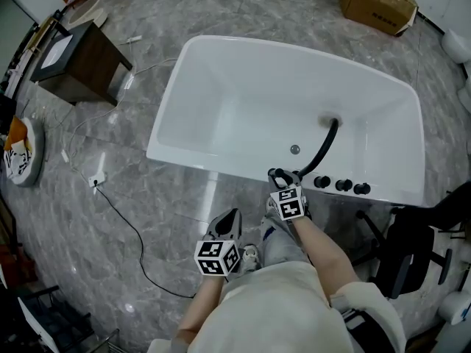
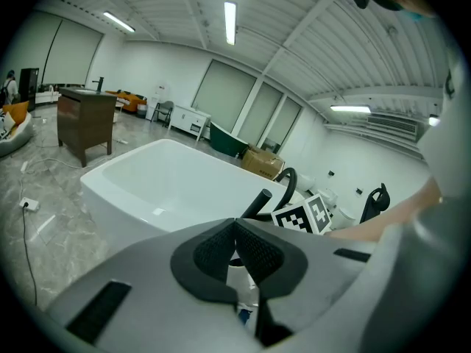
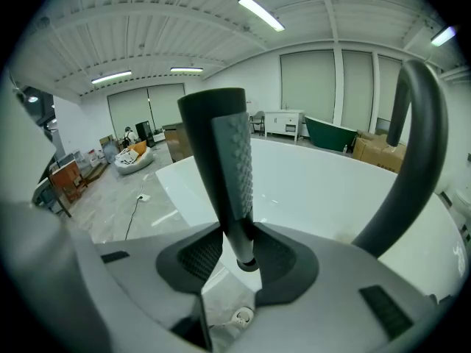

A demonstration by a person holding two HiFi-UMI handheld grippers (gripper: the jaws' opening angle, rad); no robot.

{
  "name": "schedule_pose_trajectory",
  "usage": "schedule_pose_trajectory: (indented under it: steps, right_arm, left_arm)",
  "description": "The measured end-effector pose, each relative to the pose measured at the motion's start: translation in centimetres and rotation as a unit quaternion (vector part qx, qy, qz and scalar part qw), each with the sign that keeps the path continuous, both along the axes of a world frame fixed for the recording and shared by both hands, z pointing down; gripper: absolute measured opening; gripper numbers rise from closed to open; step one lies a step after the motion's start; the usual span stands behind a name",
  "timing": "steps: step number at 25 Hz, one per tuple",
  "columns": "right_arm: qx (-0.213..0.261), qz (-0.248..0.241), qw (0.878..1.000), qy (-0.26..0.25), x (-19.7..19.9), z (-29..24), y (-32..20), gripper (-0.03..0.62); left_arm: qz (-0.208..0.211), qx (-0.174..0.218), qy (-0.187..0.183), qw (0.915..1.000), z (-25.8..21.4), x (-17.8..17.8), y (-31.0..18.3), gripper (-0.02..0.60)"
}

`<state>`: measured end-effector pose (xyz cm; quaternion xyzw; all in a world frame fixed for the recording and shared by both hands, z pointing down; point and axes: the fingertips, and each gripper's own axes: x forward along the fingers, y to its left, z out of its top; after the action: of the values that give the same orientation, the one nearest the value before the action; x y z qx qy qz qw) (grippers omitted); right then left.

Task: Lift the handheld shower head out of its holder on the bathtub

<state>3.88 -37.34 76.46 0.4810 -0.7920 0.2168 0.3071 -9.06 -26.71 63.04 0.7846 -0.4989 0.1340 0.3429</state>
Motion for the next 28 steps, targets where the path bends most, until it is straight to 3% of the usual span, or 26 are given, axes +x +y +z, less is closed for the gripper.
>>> schedule_pose_trajectory:
  steps: [28]
  right_arm:
    - [0.134, 0.039, 0.990, -0.024, 1.2, -13.7, 6.0, 0.137]
  left_arm:
    - [0.048, 0.051, 0.009, 0.9975, -4.1, 1.2, 7.7, 0.020]
